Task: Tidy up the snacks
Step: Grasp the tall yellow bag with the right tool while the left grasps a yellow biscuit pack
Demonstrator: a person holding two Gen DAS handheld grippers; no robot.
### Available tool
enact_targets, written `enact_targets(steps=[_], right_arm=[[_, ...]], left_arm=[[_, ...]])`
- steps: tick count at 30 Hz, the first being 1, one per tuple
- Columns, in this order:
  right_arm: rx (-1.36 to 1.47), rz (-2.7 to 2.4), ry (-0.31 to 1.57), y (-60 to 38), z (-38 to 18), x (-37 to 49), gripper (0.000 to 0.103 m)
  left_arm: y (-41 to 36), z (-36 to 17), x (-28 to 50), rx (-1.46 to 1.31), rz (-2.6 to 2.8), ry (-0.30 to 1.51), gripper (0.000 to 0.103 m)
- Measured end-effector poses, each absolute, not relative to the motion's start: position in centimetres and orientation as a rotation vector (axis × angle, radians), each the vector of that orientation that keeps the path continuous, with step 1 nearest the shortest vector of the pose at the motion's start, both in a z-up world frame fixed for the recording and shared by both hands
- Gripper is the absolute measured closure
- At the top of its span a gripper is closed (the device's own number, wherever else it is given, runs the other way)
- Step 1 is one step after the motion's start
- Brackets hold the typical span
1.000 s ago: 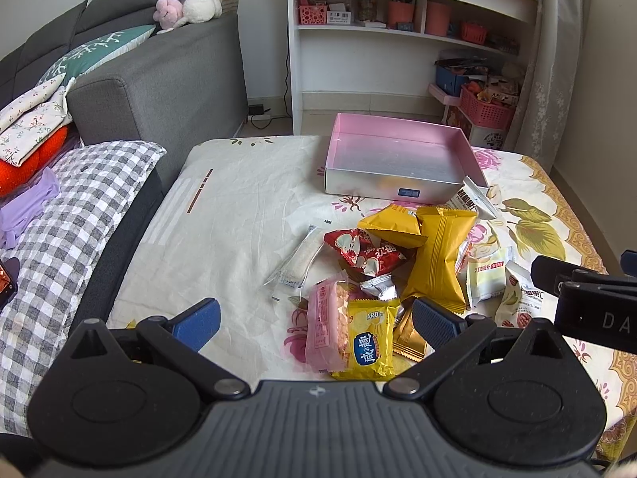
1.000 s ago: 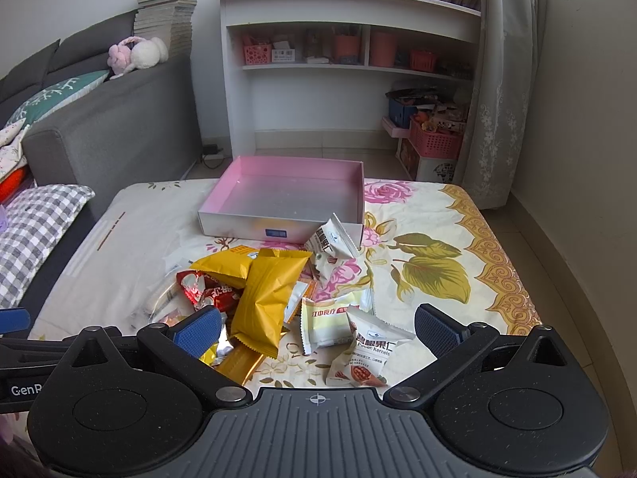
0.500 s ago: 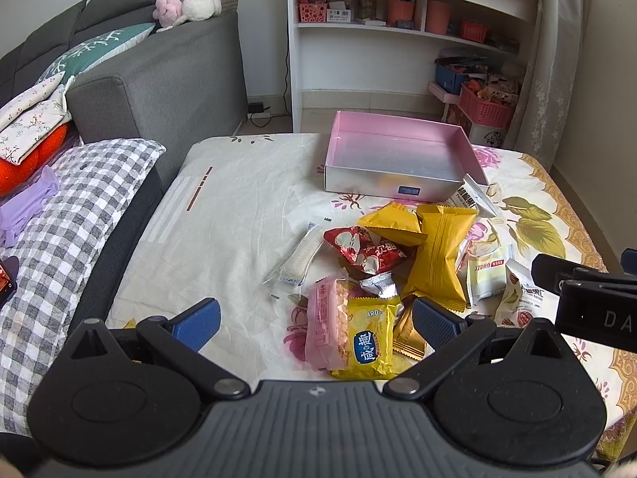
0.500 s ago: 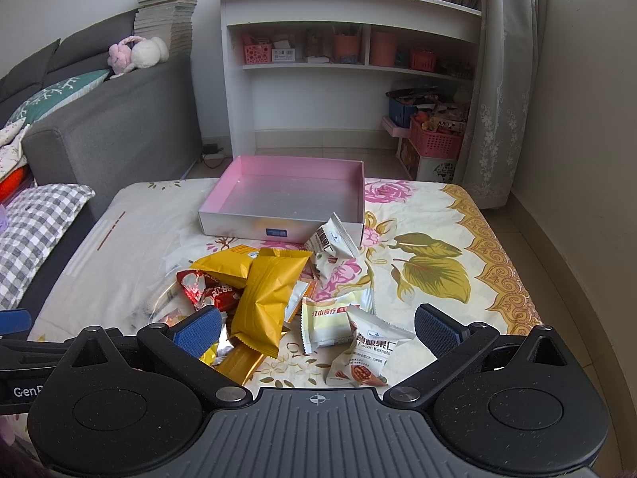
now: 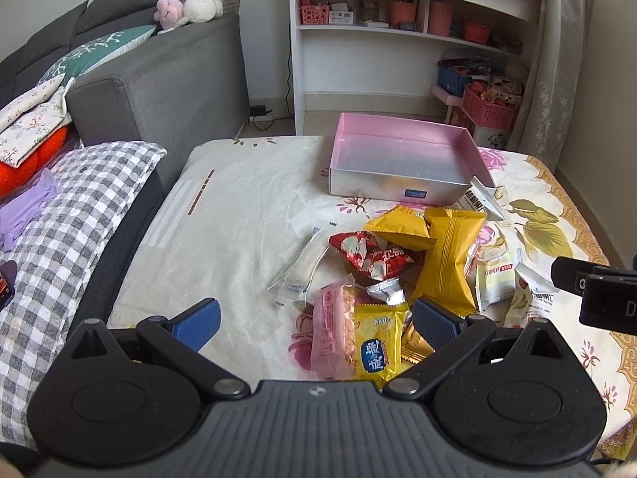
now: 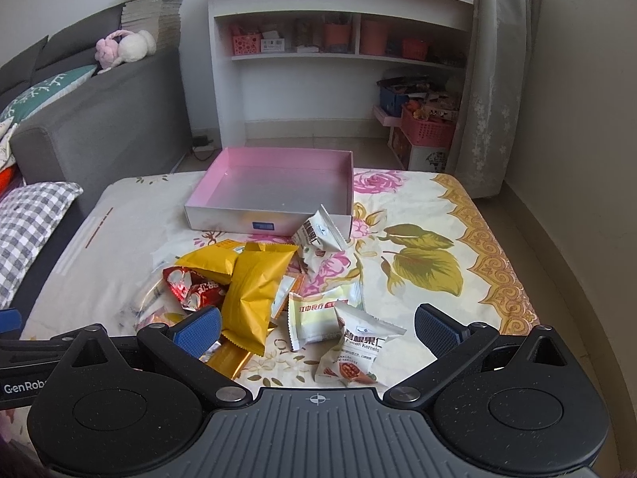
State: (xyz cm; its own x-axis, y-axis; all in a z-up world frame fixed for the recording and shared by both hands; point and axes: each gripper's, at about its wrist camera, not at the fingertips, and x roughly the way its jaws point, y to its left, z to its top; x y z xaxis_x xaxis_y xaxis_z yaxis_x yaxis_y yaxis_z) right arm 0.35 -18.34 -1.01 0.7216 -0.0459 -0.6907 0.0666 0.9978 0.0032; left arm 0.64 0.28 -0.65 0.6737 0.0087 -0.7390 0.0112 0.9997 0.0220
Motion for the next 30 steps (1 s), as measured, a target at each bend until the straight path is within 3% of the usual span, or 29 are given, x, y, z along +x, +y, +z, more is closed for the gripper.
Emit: enact_targets(steps=[16, 30], right_arm=[[0.029, 0.059, 0.818, -18.9, -1.0, 5.1, 0.0], [0.135, 0.153, 0.899, -17.9, -8.1, 8.9, 0.002]], left_arm=[[1.0, -1.9, 6.3, 0.091, -0.161, 0.868, 0.001], [1.6, -5.5, 11.8, 0.081, -0.281, 0.886, 0.005]])
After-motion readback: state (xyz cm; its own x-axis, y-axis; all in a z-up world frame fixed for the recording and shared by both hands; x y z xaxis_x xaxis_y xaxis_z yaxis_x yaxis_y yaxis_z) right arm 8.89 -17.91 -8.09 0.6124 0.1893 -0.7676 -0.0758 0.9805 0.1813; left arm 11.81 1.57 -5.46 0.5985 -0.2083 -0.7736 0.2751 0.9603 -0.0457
